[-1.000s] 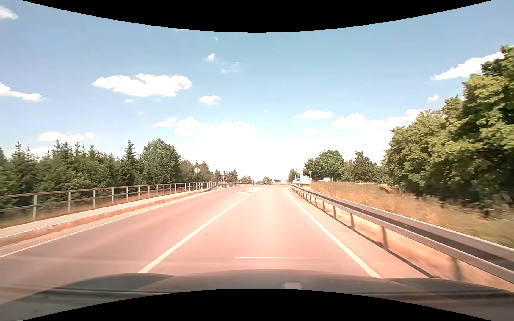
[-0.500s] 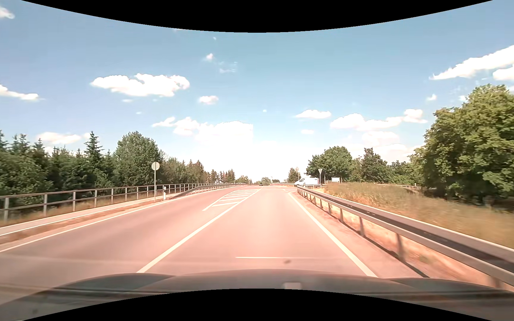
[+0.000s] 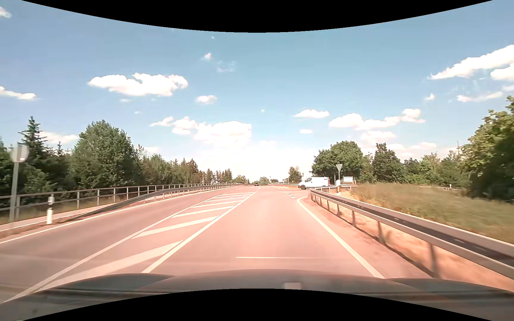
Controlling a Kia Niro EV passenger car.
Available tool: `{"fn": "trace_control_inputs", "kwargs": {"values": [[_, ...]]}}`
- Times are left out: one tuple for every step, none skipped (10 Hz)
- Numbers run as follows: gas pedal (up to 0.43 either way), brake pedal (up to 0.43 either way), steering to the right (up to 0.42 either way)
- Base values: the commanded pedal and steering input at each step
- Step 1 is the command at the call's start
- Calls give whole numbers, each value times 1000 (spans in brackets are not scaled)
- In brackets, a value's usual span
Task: Follow the waypoints while adhering to traffic rules and regulations
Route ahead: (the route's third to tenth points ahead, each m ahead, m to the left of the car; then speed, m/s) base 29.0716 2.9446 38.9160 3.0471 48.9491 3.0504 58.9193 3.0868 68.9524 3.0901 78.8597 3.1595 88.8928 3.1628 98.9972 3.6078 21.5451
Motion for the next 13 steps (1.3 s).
{"fn": "trace_control_inputs", "kwargs": {"values": [[260,0,1],[248,0,0],[240,0,0],[240,0,-2],[228,0,-4],[220,0,-5],[209,0,-5],[209,0,-6],[209,0,-6],[209,0,-6],[209,0,-6],[209,0,-6],[209,0,-6]]}}
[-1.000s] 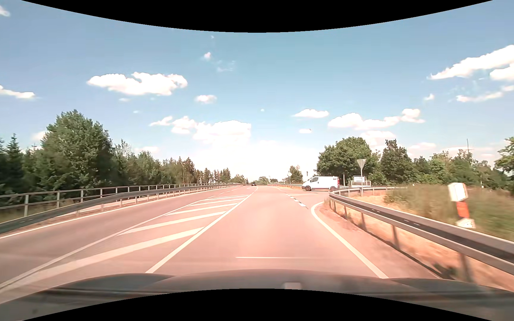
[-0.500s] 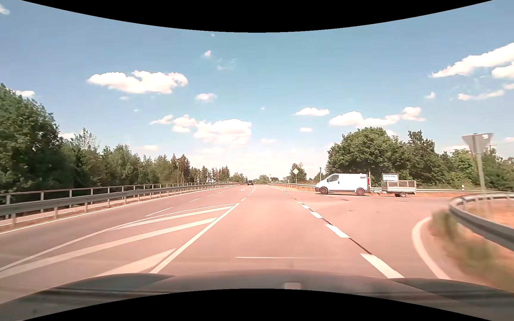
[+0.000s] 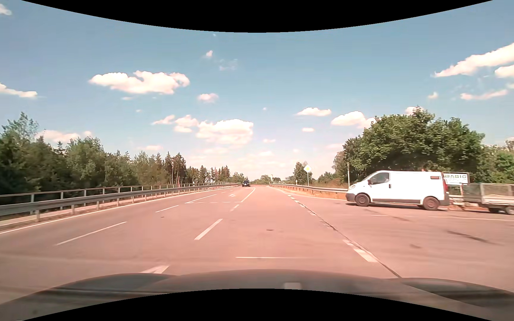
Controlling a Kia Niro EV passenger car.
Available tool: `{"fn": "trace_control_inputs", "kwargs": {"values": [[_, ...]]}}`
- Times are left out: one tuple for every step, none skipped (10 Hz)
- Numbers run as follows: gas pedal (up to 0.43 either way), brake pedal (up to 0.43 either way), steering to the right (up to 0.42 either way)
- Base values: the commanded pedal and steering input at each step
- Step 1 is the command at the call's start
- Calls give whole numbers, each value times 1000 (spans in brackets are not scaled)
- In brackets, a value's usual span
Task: Follow the waypoints while adhering to traffic rules and regulations
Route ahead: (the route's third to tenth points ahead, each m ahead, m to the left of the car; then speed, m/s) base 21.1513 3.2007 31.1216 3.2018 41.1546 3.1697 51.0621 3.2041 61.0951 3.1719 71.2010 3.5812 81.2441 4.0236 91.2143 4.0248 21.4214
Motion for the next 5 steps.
{"fn": "trace_control_inputs", "kwargs": {"values": [[197,0,-7],[197,0,-7],[197,0,-7],[197,0,-8],[197,0,-9]]}}
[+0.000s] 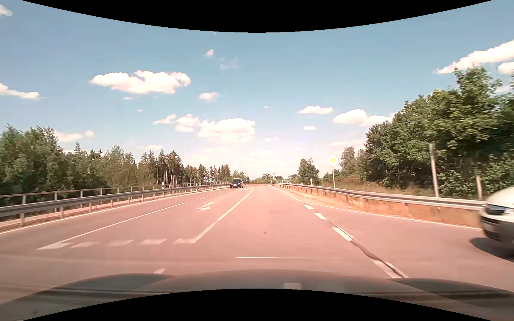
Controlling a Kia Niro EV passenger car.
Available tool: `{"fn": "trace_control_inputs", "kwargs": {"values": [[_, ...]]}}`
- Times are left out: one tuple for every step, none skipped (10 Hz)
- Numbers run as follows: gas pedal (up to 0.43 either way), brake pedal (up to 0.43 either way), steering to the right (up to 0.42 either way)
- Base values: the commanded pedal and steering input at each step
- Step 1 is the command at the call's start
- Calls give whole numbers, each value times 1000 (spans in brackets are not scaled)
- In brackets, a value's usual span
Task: Follow the waypoints while adhering to traffic rules and regulations
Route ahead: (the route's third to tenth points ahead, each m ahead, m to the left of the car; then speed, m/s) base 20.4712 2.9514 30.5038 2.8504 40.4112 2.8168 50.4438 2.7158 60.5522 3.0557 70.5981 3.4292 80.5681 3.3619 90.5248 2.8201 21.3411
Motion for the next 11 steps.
{"fn": "trace_control_inputs", "kwargs": {"values": [[197,0,-10],[197,0,-10],[197,0,-10],[197,0,-11],[197,0,-12],[197,0,-13],[189,0,-13],[177,0,-13],[157,0,-13],[130,0,-12],[118,0,-11]]}}
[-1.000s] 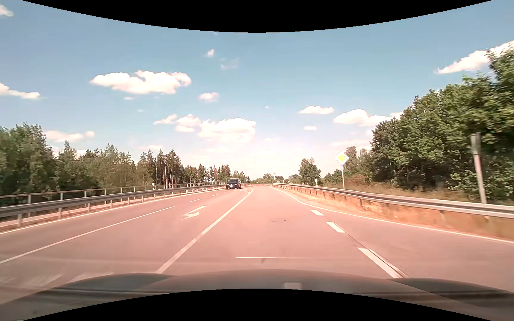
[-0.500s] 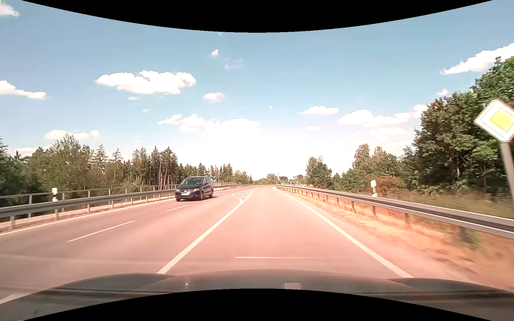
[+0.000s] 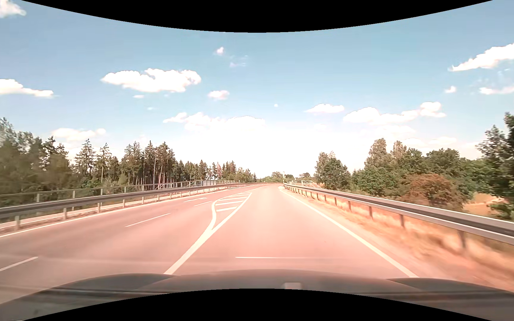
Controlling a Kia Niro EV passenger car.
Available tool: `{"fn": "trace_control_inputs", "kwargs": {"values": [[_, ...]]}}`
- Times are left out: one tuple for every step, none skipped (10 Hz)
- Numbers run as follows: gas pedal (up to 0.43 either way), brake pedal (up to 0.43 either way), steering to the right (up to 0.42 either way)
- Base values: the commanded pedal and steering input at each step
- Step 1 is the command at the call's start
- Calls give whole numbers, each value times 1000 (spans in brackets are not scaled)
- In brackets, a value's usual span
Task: Follow the waypoints while adhering to traffic rules and regulations
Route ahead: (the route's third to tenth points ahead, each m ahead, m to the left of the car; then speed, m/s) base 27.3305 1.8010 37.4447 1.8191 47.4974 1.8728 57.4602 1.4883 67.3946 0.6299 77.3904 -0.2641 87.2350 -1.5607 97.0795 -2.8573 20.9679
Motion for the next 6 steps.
{"fn": "trace_control_inputs", "kwargs": {"values": [[118,0,-10],[118,0,-8],[118,0,-6],[110,0,-4],[98,0,-2],[87,0,-1]]}}
